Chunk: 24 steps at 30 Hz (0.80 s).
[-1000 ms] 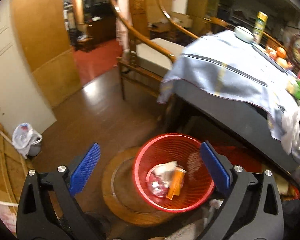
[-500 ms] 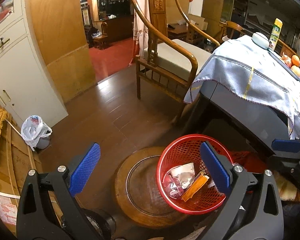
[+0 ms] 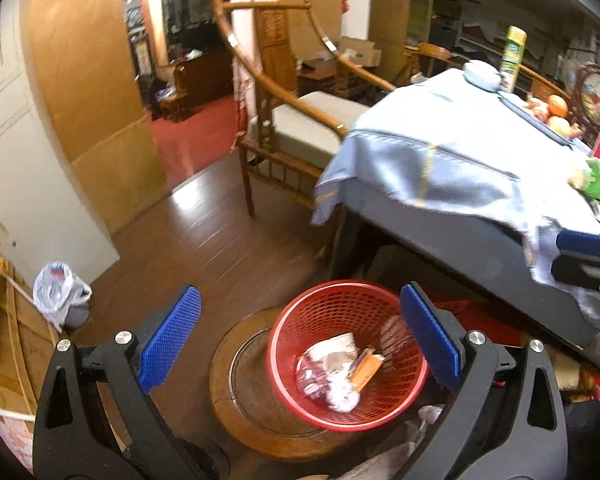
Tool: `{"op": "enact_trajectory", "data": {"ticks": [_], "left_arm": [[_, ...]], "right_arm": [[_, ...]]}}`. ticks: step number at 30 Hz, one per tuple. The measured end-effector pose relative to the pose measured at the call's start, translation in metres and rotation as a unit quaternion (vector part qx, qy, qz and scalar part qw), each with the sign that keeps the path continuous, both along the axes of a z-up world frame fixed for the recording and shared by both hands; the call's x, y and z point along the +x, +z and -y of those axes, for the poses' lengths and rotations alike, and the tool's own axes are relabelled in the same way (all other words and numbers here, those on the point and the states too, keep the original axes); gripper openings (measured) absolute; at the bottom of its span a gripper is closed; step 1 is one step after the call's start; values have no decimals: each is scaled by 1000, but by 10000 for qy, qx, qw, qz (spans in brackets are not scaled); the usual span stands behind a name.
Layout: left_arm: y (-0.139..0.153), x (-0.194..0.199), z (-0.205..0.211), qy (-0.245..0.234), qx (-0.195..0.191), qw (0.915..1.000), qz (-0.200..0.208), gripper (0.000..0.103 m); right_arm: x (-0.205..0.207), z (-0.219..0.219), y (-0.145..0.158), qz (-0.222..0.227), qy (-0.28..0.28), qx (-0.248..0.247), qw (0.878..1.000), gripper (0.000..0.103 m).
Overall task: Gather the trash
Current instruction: 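Raise both tools back over the table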
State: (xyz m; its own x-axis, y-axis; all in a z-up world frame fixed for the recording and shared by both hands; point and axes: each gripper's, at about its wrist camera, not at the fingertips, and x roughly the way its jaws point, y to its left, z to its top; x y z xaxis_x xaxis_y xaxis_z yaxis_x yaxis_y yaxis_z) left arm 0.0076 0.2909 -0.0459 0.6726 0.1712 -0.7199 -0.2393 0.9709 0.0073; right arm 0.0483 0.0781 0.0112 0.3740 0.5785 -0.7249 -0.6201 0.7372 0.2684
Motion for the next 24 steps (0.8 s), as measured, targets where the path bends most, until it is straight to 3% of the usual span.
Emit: {"op": "enact_trajectory", "data": {"ticks": [11, 17, 24], "left_arm": [[40, 10, 110, -1091, 191, 9932, 365, 96], [49, 24, 183, -1761, 140, 9834, 406, 96], [45, 70, 257, -2348, -45, 9716, 275, 96]], "right_arm": [[-13, 139, 35, 643, -1365, 524, 9872, 66], [-20, 233, 36, 971, -2378, 682, 9640, 75], [-7, 335, 4, 727, -3450, 781, 9325, 76]]}}
